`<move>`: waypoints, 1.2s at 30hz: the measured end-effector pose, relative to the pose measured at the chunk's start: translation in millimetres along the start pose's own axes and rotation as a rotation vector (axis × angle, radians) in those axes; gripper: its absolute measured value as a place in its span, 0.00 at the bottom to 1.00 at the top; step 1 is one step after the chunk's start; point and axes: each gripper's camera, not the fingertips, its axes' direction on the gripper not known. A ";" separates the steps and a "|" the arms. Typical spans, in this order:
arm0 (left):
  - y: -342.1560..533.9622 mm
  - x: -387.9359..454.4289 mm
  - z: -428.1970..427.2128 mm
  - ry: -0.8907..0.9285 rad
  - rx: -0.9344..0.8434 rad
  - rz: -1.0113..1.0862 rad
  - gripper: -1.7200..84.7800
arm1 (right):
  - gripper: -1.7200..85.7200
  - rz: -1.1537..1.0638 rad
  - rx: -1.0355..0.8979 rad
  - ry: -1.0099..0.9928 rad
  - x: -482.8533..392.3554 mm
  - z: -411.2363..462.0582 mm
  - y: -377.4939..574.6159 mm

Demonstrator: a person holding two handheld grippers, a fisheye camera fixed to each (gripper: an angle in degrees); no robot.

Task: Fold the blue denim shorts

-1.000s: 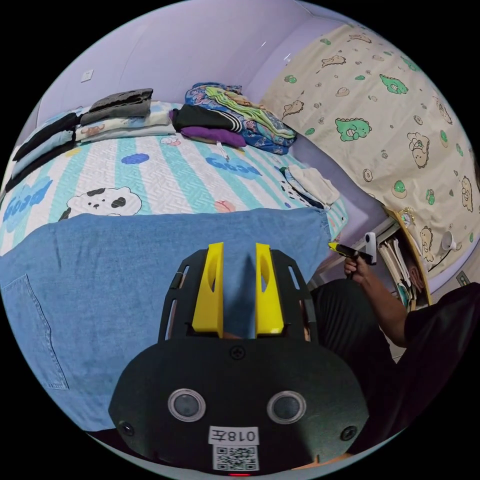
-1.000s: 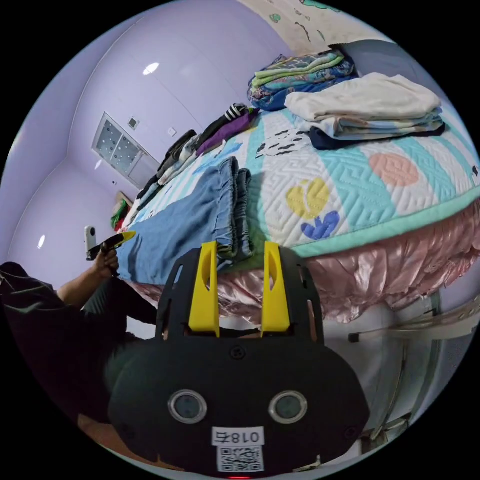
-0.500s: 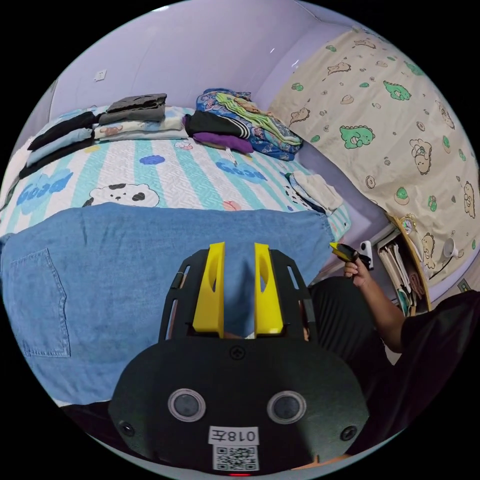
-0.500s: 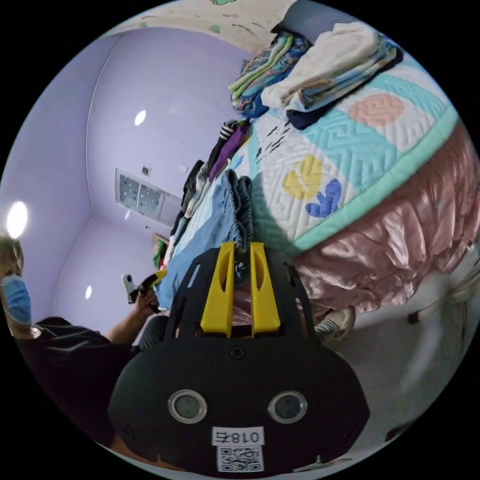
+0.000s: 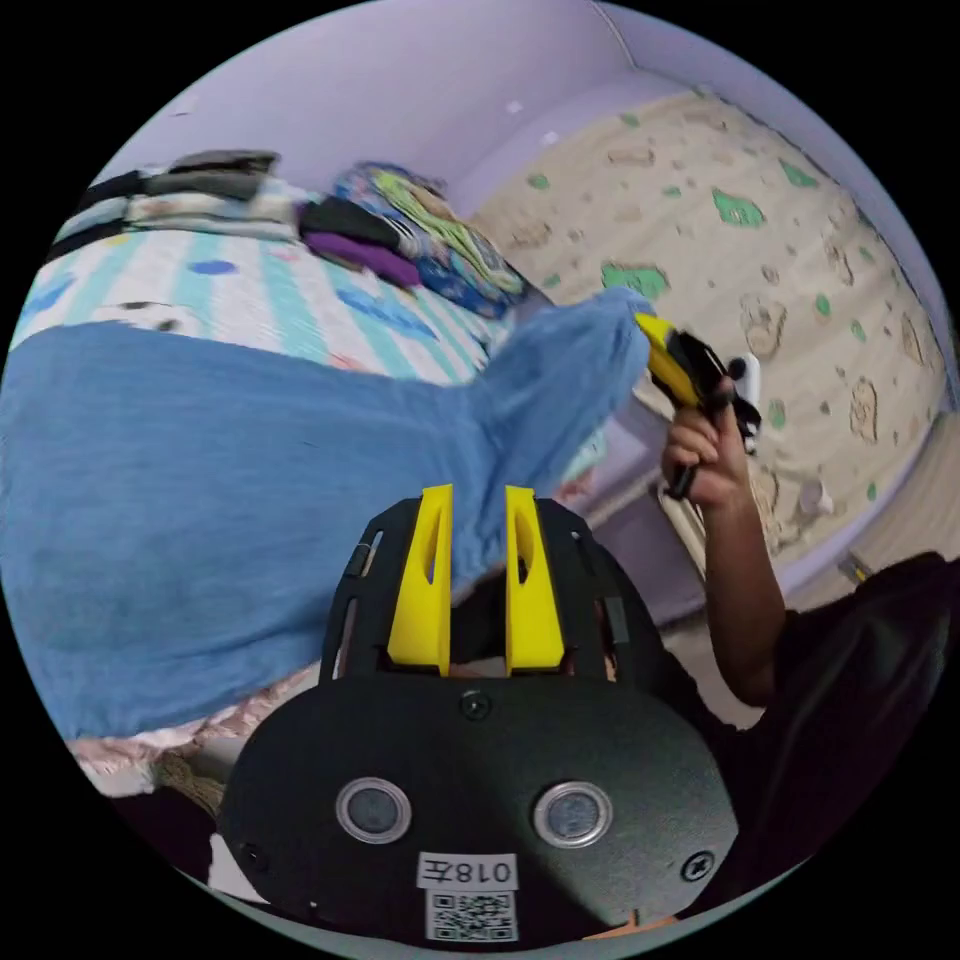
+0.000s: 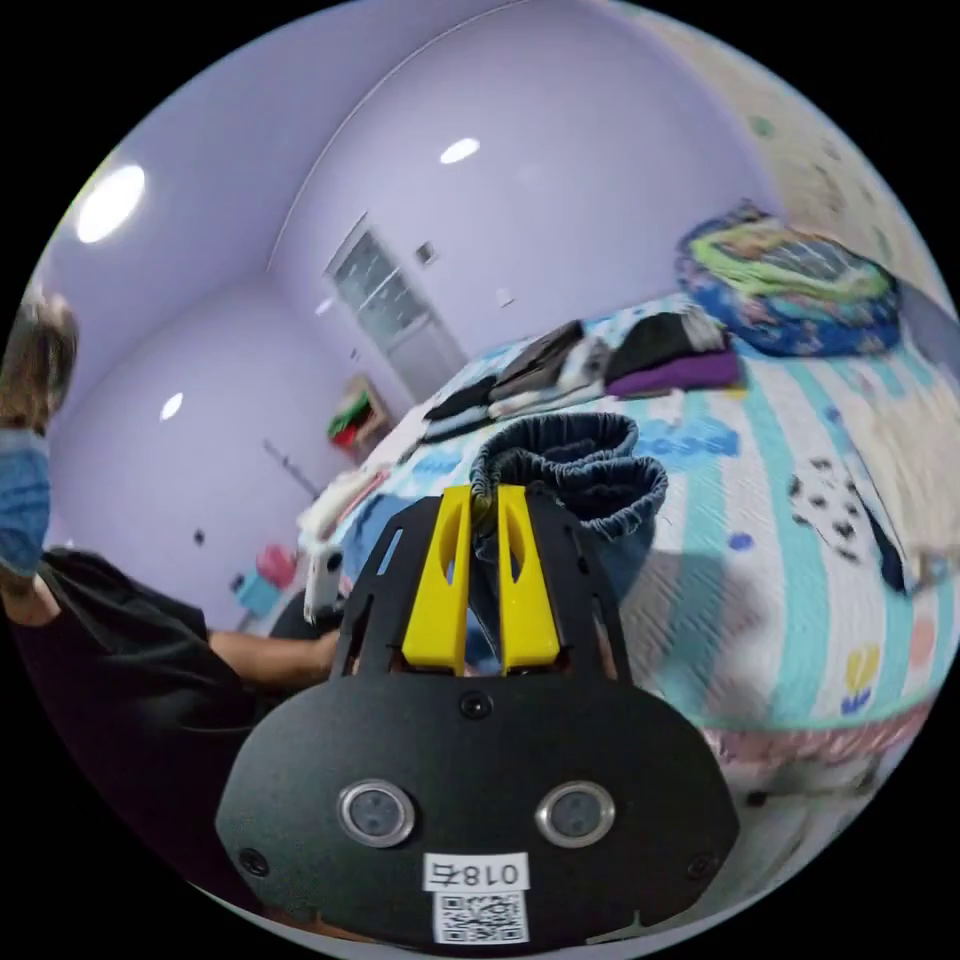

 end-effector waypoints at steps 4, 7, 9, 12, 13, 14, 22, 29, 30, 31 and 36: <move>27.6 -77.3 -126.8 -0.218 0.288 -0.236 0.12 | 0.08 -0.236 -0.282 0.094 -81.1 132.4 -14.4; 64.9 -113.1 -183.4 -0.267 0.395 -0.350 0.11 | 0.08 -0.351 -0.471 0.157 -117.7 236.4 9.1; 84.2 -125.0 -201.8 -0.286 0.442 -0.385 0.11 | 0.08 -0.373 -0.480 0.179 -137.0 282.0 22.0; 101.0 -142.2 -212.0 -0.276 0.457 -0.402 0.11 | 0.08 -0.439 -0.408 0.248 -167.7 304.3 17.6; 102.8 -147.1 -212.2 -0.269 0.451 -0.394 0.11 | 0.08 -0.453 -0.394 0.255 -174.2 307.4 15.5; 103.3 -150.8 -211.5 -0.263 0.448 -0.379 0.11 | 0.08 -0.480 -0.367 0.270 -186.8 314.4 11.9; 103.7 -165.5 -204.9 -0.255 0.407 -0.301 0.11 | 0.13 -0.639 -0.549 0.179 -243.7 415.2 7.0; 62.2 -130.2 -147.3 -0.031 0.192 0.042 0.09 | 0.14 -0.366 -0.314 0.061 -217.2 372.6 -46.5; 58.7 -129.3 -136.6 0.000 0.152 0.059 0.09 | 0.13 -0.237 -0.267 0.057 -193.4 368.1 -56.4; 53.3 -131.0 -114.3 0.059 0.054 0.070 0.10 | 0.13 -0.170 -0.256 0.056 -180.6 368.1 -61.1; 74.6 -165.6 -70.1 -0.122 -0.291 -0.104 0.11 | 0.11 0.207 -0.262 0.117 -95.4 402.8 -83.0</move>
